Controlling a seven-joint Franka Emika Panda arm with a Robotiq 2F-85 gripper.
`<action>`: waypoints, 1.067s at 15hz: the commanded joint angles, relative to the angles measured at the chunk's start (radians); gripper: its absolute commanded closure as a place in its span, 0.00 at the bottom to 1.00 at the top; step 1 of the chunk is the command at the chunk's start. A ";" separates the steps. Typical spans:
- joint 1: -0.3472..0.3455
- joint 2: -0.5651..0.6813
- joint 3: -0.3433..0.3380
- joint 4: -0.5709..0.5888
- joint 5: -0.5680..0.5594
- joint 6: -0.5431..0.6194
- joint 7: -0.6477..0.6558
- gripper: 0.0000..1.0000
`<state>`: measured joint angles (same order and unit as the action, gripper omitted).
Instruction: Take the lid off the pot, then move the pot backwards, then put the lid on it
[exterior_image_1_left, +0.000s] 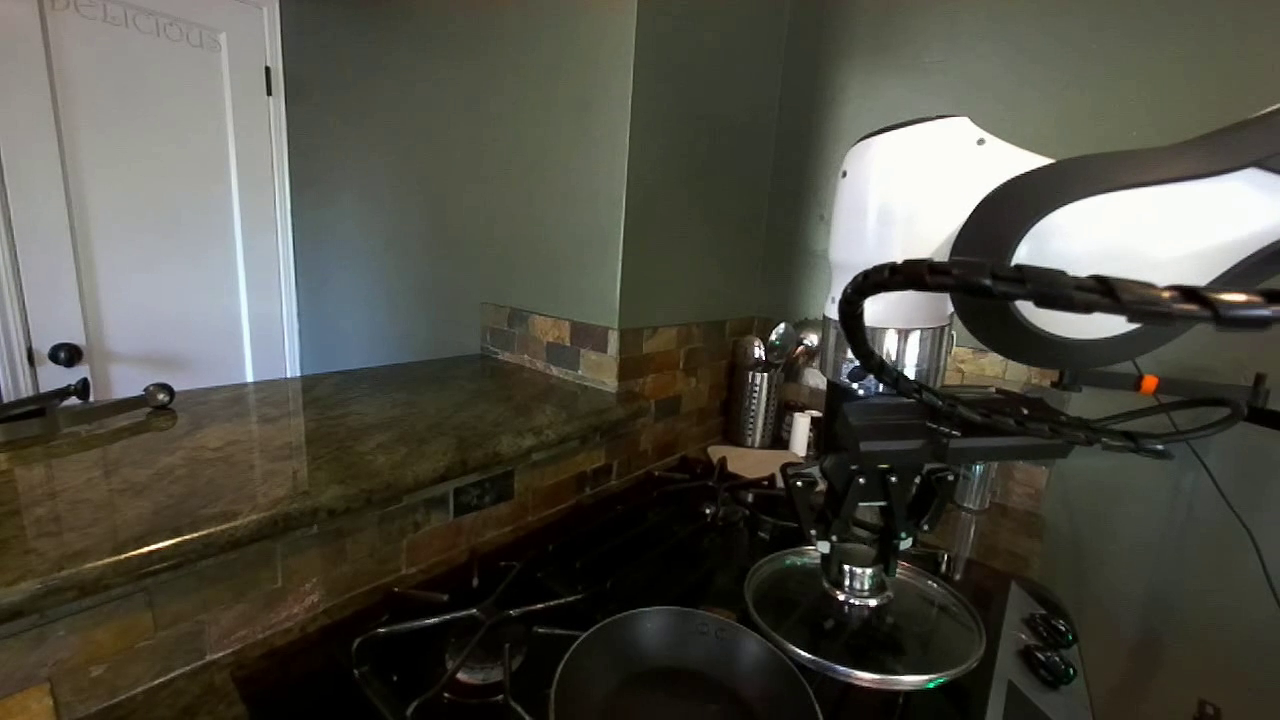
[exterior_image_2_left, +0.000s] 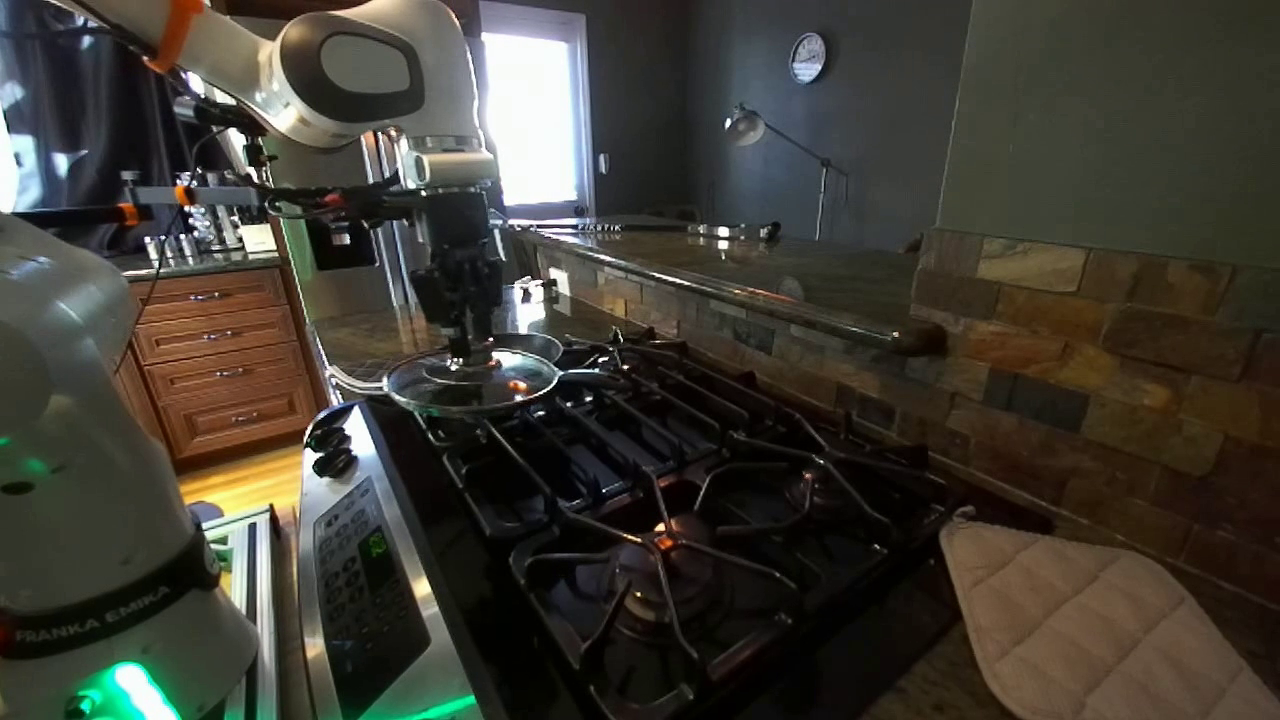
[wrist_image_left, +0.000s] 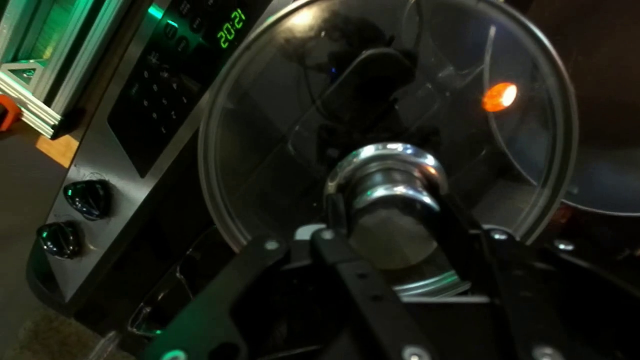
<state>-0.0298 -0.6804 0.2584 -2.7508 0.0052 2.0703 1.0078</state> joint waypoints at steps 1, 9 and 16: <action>-0.045 0.005 -0.024 0.000 -0.019 -0.013 0.044 0.77; -0.102 0.072 -0.042 -0.001 -0.076 0.087 0.045 0.77; -0.141 0.127 -0.046 -0.001 -0.161 0.176 0.064 0.77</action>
<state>-0.1568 -0.5744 0.2148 -2.7532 -0.1147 2.2271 1.0390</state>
